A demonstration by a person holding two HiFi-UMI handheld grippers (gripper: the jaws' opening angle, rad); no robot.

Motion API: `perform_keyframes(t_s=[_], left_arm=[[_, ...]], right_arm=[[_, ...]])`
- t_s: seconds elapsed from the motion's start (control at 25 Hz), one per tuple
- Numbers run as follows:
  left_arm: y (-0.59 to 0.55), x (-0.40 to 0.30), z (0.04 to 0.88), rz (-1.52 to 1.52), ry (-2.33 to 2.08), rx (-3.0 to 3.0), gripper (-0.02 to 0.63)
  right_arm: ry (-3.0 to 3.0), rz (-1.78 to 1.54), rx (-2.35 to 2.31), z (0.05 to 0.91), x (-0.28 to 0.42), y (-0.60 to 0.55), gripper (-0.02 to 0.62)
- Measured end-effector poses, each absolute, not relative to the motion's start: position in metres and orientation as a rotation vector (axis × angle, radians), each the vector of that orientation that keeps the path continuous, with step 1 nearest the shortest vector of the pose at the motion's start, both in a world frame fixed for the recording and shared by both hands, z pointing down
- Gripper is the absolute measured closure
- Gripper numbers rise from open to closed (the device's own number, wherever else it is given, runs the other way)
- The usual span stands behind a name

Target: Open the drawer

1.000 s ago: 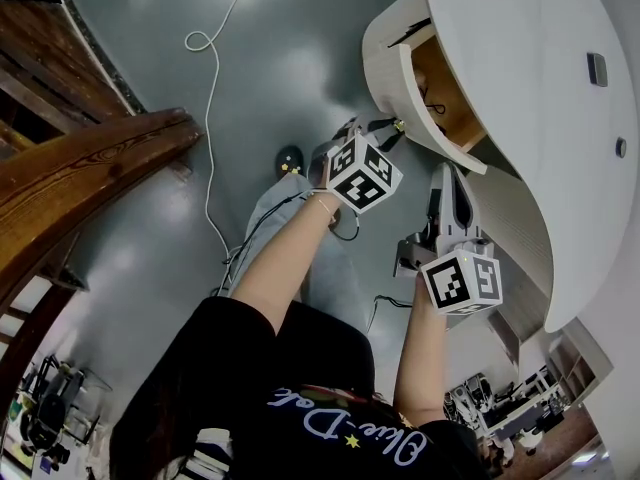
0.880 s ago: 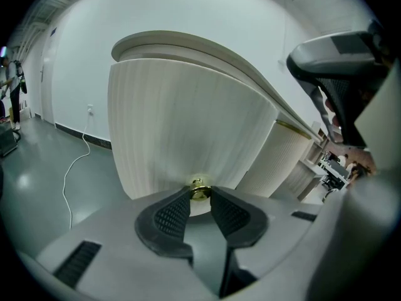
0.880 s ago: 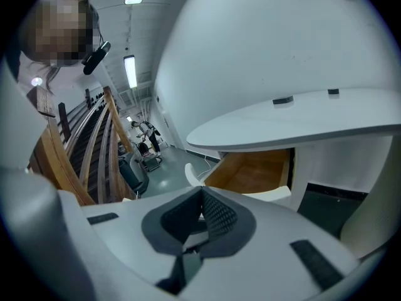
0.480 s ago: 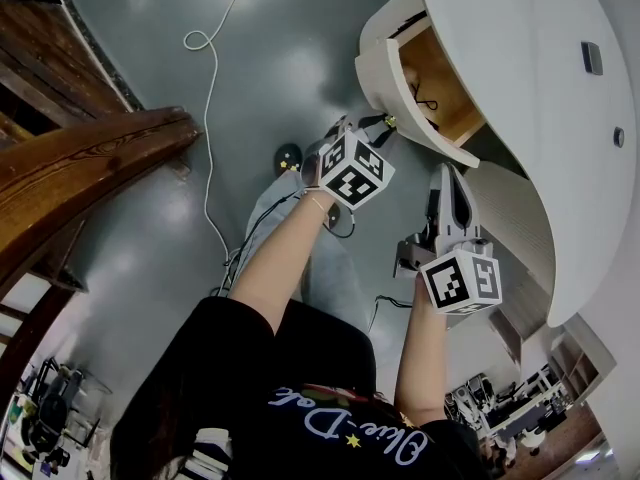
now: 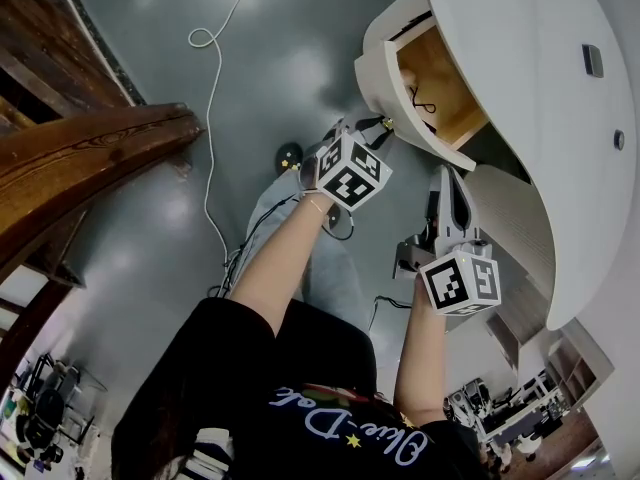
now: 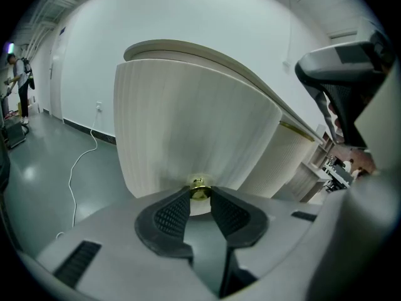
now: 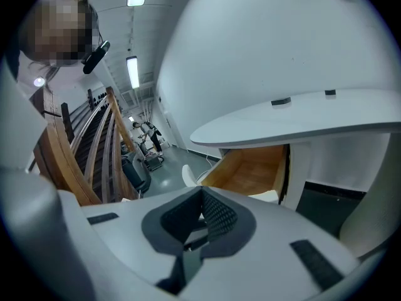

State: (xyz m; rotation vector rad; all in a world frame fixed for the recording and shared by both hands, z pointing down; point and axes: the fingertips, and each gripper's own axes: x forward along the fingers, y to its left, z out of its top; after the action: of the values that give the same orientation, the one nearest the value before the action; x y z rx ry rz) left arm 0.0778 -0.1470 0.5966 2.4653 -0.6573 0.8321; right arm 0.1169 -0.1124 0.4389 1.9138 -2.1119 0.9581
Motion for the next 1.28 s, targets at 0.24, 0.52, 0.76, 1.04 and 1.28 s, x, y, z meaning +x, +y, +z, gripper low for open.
perform_keyframes(t_s=[0.24,0.52,0.76,1.04,1.28], left_arm=[[-0.146,0.075,0.597,0.829,-0.674,2.457,0.508],[-0.143,0.072,0.598,0.827,-0.691,2.449,0.508],[-0.138,0.067,0.598,0.827,-0.707,2.434,0.508],[-0.135,0.062,0.599,0.824,-0.713,2.43,0.508],[-0.13,0.055,0.599,0.828,-0.709,2.43,0.508]], right_arm=[[-2.127,0.958,1.906,0.44,0.117,-0.113,0.597],[-2.125,0.961,1.893,0.44,0.119,-0.11,0.597],[-2.141,0.958,1.884,0.437,0.117,-0.107,0.597],[-2.138,0.954,1.875,0.436,0.116,-0.104,0.597],[-2.15,0.955,1.865,0.435,0.109,-0.102,0.597]])
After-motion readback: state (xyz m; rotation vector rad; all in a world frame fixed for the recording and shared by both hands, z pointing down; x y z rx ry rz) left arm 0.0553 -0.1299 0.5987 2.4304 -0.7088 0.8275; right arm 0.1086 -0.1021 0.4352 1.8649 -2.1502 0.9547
